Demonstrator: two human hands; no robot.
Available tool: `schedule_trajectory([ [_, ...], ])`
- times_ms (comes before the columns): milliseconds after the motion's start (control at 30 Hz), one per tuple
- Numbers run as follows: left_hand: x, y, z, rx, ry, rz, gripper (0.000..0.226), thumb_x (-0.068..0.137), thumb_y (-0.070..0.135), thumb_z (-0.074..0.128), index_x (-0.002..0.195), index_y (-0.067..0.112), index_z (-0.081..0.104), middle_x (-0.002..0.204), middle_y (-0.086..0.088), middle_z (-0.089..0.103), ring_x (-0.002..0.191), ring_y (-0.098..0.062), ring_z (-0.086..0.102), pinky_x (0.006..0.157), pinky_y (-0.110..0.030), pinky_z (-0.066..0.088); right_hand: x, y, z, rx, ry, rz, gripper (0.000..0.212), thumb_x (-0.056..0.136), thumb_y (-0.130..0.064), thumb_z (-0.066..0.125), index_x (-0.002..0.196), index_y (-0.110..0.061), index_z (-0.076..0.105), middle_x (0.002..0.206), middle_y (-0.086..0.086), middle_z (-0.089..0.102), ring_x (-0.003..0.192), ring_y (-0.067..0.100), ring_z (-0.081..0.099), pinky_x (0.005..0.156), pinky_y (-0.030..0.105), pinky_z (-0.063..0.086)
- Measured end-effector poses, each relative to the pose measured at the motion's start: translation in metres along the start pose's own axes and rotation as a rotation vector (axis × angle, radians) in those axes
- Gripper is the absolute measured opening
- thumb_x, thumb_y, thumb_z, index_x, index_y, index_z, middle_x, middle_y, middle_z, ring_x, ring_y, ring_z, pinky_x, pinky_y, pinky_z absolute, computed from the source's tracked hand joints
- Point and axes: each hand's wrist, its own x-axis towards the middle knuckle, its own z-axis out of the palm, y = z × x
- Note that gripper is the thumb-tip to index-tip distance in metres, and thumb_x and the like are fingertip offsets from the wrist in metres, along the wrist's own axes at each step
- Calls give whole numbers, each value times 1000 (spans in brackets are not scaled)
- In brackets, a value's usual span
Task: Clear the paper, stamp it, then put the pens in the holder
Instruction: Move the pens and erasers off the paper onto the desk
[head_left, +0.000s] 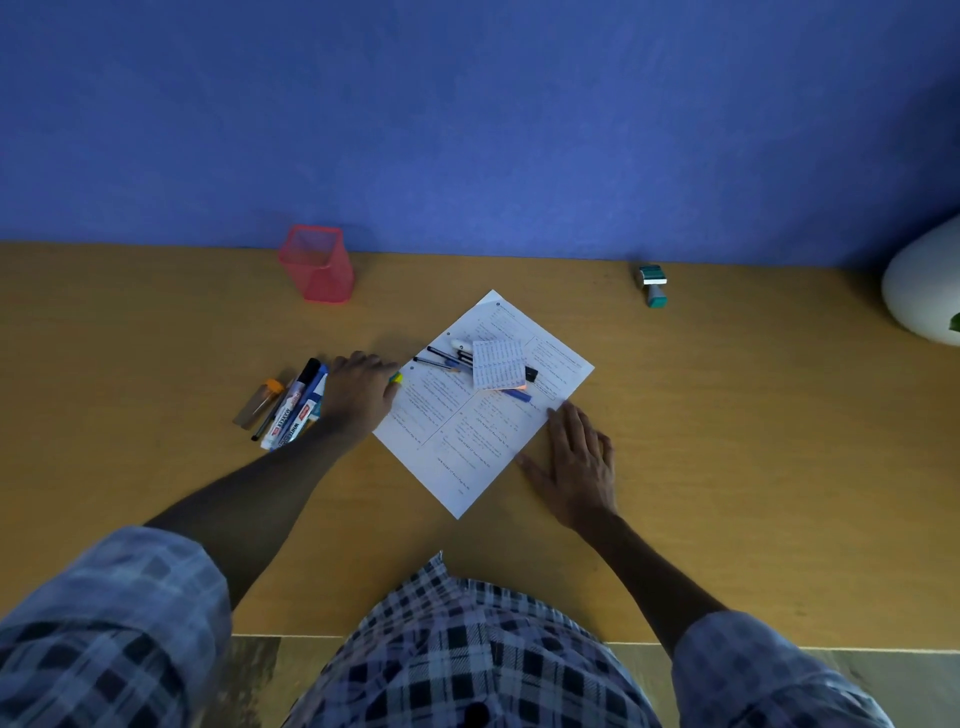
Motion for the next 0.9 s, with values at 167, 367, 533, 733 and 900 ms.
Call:
schedule_trajectory([
  [167,-11,-20,-2,-20,-1,-119,26,90,25,63,111,13,71,105,-12,67,106,-33,55,88,-42,39,0,1,-1,1,-9,3,85,89,-74,30,152,-17,23,161,7,21,148,24,21,116,48,21],
  [367,-29,-45,-2,-115,14,-166,27,90,23,65,115,14,71,122,-11,57,117,-34,49,99,-48,35,3,1,0,7,-16,1,86,89,-74,31,153,-17,21,162,7,20,148,24,19,117,48,21],
  [533,-30,-48,-4,-124,-18,-165,38,90,37,65,122,16,66,132,-7,54,124,-30,46,104,-47,32,2,1,0,7,-21,3,85,89,-74,30,153,-18,20,162,7,19,149,24,19,117,48,20],
  [733,-16,-27,-7,-146,47,-120,50,85,31,71,127,6,60,135,-15,54,127,-35,48,104,-49,34,1,1,-1,30,-15,1,85,89,-73,33,153,-17,22,161,8,20,148,25,21,116,49,21],
  [900,4,8,-10,-199,93,4,48,83,31,73,124,9,62,131,-12,57,122,-33,53,100,-45,36,1,0,-1,39,-12,2,86,89,-74,32,153,-18,22,162,7,20,148,25,20,117,48,21],
])
